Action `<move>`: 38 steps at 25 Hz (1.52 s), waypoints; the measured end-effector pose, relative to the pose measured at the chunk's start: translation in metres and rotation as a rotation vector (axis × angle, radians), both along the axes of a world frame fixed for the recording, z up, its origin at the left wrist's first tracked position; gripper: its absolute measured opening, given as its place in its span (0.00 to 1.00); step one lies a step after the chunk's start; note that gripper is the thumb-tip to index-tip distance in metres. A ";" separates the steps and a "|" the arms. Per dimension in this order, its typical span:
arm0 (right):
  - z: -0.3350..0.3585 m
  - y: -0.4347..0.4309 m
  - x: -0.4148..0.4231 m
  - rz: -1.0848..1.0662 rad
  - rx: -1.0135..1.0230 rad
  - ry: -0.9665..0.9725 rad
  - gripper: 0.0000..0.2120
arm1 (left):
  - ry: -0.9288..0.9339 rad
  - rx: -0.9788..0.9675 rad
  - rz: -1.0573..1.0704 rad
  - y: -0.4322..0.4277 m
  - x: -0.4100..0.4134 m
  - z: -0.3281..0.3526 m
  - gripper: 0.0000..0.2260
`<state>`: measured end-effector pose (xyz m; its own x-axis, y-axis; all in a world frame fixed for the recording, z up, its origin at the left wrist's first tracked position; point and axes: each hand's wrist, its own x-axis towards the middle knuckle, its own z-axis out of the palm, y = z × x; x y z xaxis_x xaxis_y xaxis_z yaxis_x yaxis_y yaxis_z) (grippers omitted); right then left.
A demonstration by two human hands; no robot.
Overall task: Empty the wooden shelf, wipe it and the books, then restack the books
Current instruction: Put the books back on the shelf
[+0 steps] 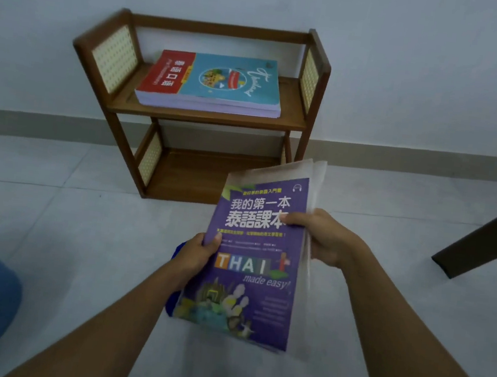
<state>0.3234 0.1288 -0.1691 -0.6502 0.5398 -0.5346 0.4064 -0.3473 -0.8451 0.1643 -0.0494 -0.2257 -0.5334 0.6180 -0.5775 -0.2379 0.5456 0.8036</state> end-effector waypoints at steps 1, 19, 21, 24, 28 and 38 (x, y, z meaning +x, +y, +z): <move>-0.004 -0.005 -0.010 -0.055 -0.043 0.030 0.21 | 0.024 -0.047 0.022 -0.001 -0.012 0.003 0.16; -0.085 -0.029 -0.201 -0.902 -0.736 0.624 0.27 | -0.316 -0.188 0.348 0.017 -0.177 0.040 0.24; -0.093 -0.018 -0.215 -0.896 -0.726 0.637 0.28 | -0.302 -0.065 0.397 0.027 -0.189 0.028 0.19; -0.104 0.000 -0.235 -0.905 -0.725 0.647 0.31 | -0.285 0.061 0.506 0.040 -0.199 0.007 0.15; -0.124 0.007 -0.250 -0.922 -0.781 0.657 0.30 | -0.277 0.149 0.578 0.053 -0.210 -0.012 0.10; -0.121 0.013 -0.252 -0.863 -0.677 0.301 0.22 | -0.510 0.187 0.805 0.062 -0.205 -0.037 0.06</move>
<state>0.0714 0.1417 -0.2905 -0.3532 0.5295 -0.7713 -0.3775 -0.8350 -0.4004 -0.0403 0.0124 -0.2625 -0.5497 0.2827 -0.7861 -0.8279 -0.0590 0.5577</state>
